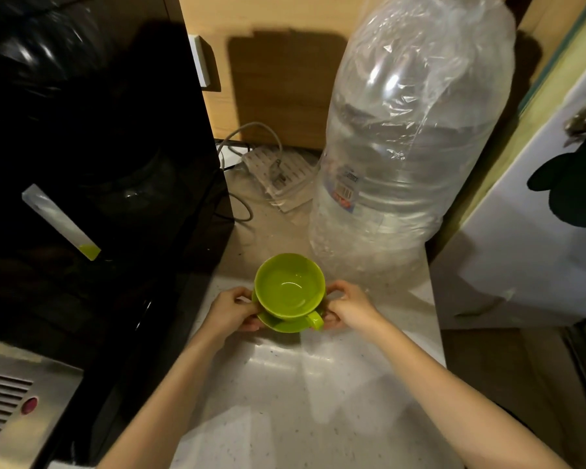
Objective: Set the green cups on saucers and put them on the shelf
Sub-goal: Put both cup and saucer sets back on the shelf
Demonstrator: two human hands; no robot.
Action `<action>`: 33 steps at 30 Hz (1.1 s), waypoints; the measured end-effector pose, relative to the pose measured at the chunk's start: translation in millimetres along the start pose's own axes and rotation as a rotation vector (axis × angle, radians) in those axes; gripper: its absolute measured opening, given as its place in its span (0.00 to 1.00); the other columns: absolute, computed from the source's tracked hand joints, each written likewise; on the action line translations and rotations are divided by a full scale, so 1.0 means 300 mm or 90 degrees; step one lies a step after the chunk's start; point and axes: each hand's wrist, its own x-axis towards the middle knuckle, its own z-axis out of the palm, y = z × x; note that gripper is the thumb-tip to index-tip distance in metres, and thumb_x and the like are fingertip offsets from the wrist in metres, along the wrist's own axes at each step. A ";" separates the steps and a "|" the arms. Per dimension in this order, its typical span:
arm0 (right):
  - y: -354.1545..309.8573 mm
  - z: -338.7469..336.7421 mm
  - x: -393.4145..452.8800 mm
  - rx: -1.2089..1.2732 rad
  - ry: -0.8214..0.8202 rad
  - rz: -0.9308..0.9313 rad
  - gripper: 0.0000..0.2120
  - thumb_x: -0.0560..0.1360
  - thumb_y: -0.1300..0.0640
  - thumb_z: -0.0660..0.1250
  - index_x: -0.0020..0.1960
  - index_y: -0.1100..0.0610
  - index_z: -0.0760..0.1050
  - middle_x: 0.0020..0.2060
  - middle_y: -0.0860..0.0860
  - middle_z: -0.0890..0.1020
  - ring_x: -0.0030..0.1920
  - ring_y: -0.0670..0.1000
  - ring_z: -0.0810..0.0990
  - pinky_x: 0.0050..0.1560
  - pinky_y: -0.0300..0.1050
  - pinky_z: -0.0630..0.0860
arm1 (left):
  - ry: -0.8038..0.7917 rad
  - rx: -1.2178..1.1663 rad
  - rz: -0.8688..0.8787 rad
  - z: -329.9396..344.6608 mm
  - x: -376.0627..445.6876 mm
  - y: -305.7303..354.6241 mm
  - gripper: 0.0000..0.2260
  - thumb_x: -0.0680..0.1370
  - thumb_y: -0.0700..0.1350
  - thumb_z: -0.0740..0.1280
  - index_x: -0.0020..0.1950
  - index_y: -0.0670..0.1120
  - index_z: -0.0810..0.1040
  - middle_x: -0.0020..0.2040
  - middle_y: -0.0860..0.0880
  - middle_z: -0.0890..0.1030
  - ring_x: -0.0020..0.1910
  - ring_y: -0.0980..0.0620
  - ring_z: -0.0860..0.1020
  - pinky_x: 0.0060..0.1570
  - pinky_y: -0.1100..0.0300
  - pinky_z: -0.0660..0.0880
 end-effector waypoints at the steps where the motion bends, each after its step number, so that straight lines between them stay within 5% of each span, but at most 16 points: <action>1: -0.014 -0.011 -0.014 0.009 0.004 -0.013 0.11 0.70 0.71 0.61 0.50 0.60 0.71 0.13 0.49 0.74 0.17 0.47 0.73 0.36 0.55 0.82 | -0.011 -0.017 0.007 -0.001 -0.012 0.019 0.03 0.74 0.36 0.65 0.45 0.43 0.75 0.26 0.49 0.81 0.24 0.57 0.81 0.26 0.67 0.78; 5: -0.100 -0.060 -0.103 0.121 -0.009 -0.042 0.09 0.73 0.71 0.61 0.50 0.61 0.69 0.14 0.51 0.76 0.16 0.47 0.76 0.24 0.42 0.79 | -0.070 -0.124 0.055 0.005 -0.073 0.102 0.08 0.76 0.35 0.62 0.54 0.40 0.74 0.31 0.44 0.81 0.23 0.57 0.80 0.25 0.67 0.77; 10: -0.209 -0.132 -0.232 0.188 0.025 -0.091 0.10 0.74 0.70 0.62 0.53 0.63 0.69 0.18 0.55 0.79 0.18 0.48 0.78 0.30 0.47 0.81 | -0.124 -0.217 0.134 0.025 -0.175 0.236 0.09 0.77 0.39 0.62 0.56 0.48 0.75 0.27 0.48 0.83 0.25 0.57 0.81 0.27 0.66 0.78; 16: -0.390 -0.231 -0.440 0.216 0.066 -0.218 0.06 0.74 0.65 0.63 0.51 0.65 0.72 0.34 0.60 0.80 0.22 0.49 0.81 0.28 0.39 0.80 | -0.210 -0.261 0.229 0.031 -0.341 0.465 0.09 0.77 0.37 0.61 0.51 0.47 0.77 0.30 0.46 0.84 0.26 0.54 0.82 0.28 0.65 0.79; 20: -0.544 -0.295 -0.583 0.223 0.083 -0.301 0.03 0.74 0.65 0.63 0.41 0.63 0.73 0.29 0.59 0.82 0.21 0.49 0.81 0.25 0.36 0.79 | -0.220 -0.249 0.302 0.023 -0.445 0.648 0.08 0.76 0.35 0.61 0.48 0.44 0.78 0.28 0.46 0.83 0.25 0.55 0.81 0.26 0.67 0.78; 33: -1.022 -0.481 -0.913 0.249 0.145 -0.465 0.10 0.76 0.68 0.59 0.39 0.68 0.76 0.22 0.59 0.82 0.22 0.51 0.81 0.20 0.35 0.76 | -0.201 -0.352 0.447 -0.046 -0.753 1.173 0.08 0.75 0.32 0.62 0.37 0.32 0.73 0.21 0.41 0.79 0.20 0.51 0.80 0.19 0.67 0.75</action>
